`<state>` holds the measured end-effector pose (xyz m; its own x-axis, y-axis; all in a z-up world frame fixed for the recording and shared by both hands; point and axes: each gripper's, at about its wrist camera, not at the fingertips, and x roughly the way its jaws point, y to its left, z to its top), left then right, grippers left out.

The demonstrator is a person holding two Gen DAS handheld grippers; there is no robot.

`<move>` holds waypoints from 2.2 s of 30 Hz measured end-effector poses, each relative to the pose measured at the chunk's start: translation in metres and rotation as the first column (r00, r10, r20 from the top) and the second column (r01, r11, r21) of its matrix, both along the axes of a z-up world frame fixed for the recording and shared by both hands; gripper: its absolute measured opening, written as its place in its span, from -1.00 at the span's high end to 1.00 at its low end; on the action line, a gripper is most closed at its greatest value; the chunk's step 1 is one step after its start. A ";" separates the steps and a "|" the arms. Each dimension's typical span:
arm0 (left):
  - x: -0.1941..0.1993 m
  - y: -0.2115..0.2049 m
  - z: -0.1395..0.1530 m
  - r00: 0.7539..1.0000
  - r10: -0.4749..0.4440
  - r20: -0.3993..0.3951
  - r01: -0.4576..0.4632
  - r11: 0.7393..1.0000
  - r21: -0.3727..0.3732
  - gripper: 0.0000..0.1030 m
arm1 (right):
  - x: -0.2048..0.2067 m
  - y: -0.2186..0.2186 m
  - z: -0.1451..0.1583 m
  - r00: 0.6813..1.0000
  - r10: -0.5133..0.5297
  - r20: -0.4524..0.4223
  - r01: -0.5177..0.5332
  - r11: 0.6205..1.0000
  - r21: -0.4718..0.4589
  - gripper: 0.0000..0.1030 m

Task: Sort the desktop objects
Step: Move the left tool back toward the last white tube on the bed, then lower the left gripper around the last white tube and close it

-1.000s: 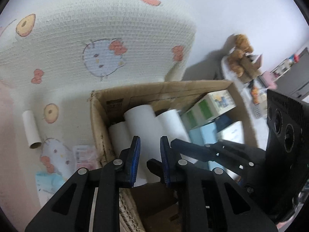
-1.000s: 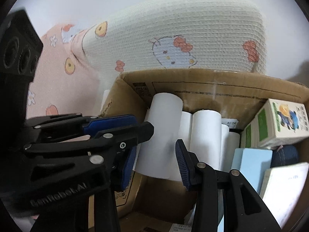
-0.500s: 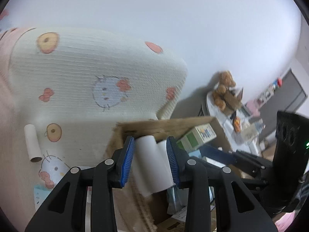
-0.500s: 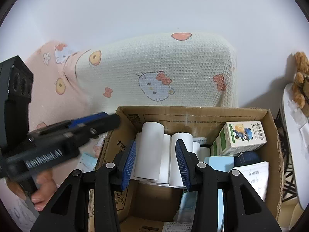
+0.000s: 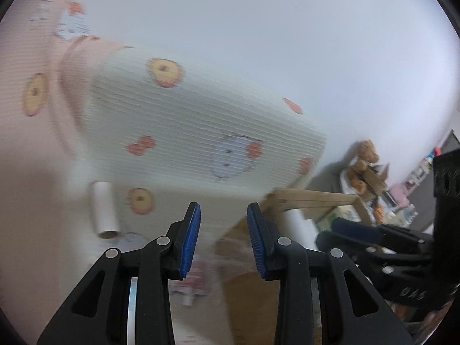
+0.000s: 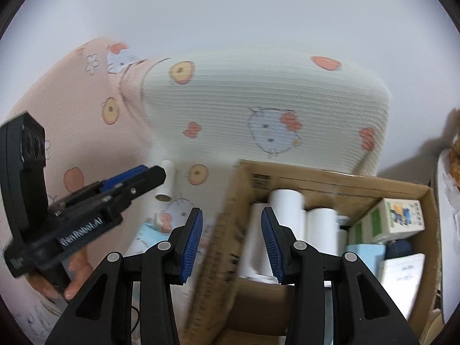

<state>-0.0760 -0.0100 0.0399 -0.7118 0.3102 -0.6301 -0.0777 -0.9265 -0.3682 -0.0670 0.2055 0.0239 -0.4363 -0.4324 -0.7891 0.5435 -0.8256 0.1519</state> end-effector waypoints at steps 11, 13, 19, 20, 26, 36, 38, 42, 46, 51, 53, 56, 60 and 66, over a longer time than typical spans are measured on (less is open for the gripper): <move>0.030 -0.075 -0.020 0.986 0.169 0.010 -0.169 0.986 -0.013 0.14 | 0.018 -0.060 -0.017 0.995 0.091 0.034 -0.091 0.996 0.007 0.24; 0.032 -0.089 -0.023 0.981 0.195 0.018 -0.195 0.981 0.003 0.13 | 0.020 -0.068 -0.017 0.995 0.092 0.036 -0.092 0.996 -0.014 0.24; 0.036 -0.129 -0.048 0.960 0.270 0.076 -0.274 0.960 0.055 0.12 | 0.026 -0.095 -0.030 0.995 0.078 0.060 -0.070 0.990 -0.120 -0.15; 0.036 -0.134 -0.054 0.957 0.273 0.093 -0.280 0.958 0.069 0.12 | 0.027 -0.102 -0.035 0.994 0.084 0.064 -0.076 0.990 -0.122 -0.15; 0.032 -0.156 -0.097 0.948 0.261 0.180 -0.295 0.935 0.198 0.11 | 0.032 -0.137 -0.073 0.991 0.114 0.076 -0.108 0.991 -0.075 -0.15; 0.019 -0.179 -0.140 0.922 0.276 0.271 -0.356 0.880 0.316 -0.21 | 0.031 -0.159 -0.115 0.993 0.117 -0.017 -0.118 0.989 -0.092 -0.15; 0.013 -0.179 -0.144 0.929 0.250 0.274 -0.329 0.897 0.296 -0.21 | 0.027 -0.165 -0.122 0.992 0.121 -0.030 -0.123 0.985 -0.119 -0.15; 0.002 -0.183 -0.146 0.926 0.247 0.284 -0.324 0.907 0.268 -0.21 | 0.018 -0.174 -0.135 0.993 0.094 -0.067 -0.102 0.986 -0.134 -0.15; -0.011 -0.198 -0.155 0.925 0.220 0.310 -0.329 0.873 0.361 -0.21 | 0.009 -0.183 -0.148 0.994 0.099 -0.050 -0.106 0.982 -0.157 -0.15; -0.031 -0.202 -0.163 0.918 0.226 0.326 -0.340 0.873 0.350 -0.21 | -0.006 -0.183 -0.167 0.997 0.072 0.019 -0.066 0.972 -0.225 -0.15; -0.039 -0.202 -0.167 0.920 0.213 0.329 -0.330 0.874 0.357 -0.21 | -0.012 -0.185 -0.174 0.997 0.054 0.046 -0.043 0.976 -0.215 -0.15; -0.054 -0.198 -0.177 0.913 0.171 0.372 -0.321 0.862 0.392 -0.21 | -0.021 -0.190 -0.182 0.997 0.040 0.062 -0.028 0.984 -0.176 -0.15; -0.069 -0.188 -0.187 0.904 0.147 0.402 -0.310 0.872 0.379 -0.21 | -0.026 -0.189 -0.186 0.998 0.046 0.049 -0.037 0.986 -0.165 -0.15; -0.085 -0.171 -0.190 0.893 0.139 0.428 -0.296 0.897 0.328 -0.21 | -0.034 -0.190 -0.200 0.995 0.045 0.090 -0.031 0.988 -0.149 -0.15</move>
